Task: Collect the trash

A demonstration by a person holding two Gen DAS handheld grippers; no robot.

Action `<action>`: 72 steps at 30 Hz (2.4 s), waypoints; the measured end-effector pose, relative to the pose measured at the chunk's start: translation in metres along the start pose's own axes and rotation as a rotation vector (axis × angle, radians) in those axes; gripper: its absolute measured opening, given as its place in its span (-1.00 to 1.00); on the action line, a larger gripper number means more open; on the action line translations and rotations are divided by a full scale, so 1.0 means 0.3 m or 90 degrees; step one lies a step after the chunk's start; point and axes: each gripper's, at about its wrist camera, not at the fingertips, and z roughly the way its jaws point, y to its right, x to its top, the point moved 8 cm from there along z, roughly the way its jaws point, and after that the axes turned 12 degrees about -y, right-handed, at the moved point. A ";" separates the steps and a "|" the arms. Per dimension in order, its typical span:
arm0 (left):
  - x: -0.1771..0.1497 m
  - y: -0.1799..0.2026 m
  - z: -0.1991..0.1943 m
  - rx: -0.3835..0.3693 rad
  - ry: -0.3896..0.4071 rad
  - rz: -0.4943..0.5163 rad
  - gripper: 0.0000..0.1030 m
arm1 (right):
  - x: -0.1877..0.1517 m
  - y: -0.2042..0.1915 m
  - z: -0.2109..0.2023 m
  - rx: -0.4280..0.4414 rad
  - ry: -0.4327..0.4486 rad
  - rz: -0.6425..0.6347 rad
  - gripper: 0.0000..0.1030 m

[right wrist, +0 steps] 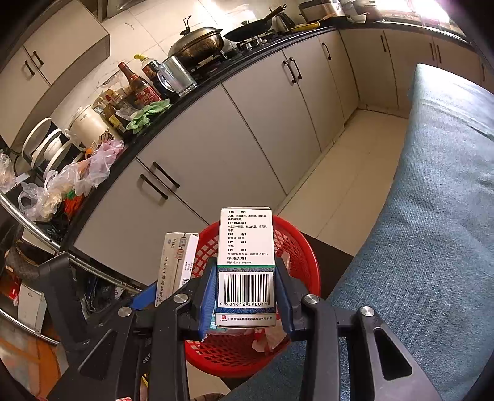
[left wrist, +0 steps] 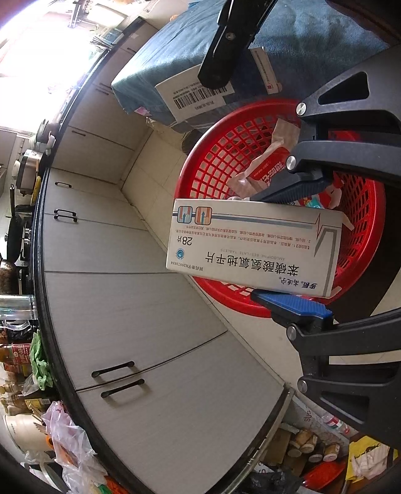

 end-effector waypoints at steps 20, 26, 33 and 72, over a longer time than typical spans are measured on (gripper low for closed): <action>-0.010 -0.001 -0.036 -0.016 0.011 -0.005 0.25 | -0.002 0.000 -0.022 0.014 0.023 0.000 0.21; -0.026 -0.004 -0.094 -0.005 0.024 0.000 0.32 | -0.001 0.004 -0.043 0.019 0.042 0.009 0.23; -0.043 -0.029 -0.210 0.010 0.060 -0.004 0.41 | -0.017 0.010 -0.090 0.002 0.051 0.017 0.23; -0.318 0.051 -0.955 0.151 0.424 -0.062 1.00 | -0.507 -0.042 -0.592 -0.096 0.162 -0.021 0.46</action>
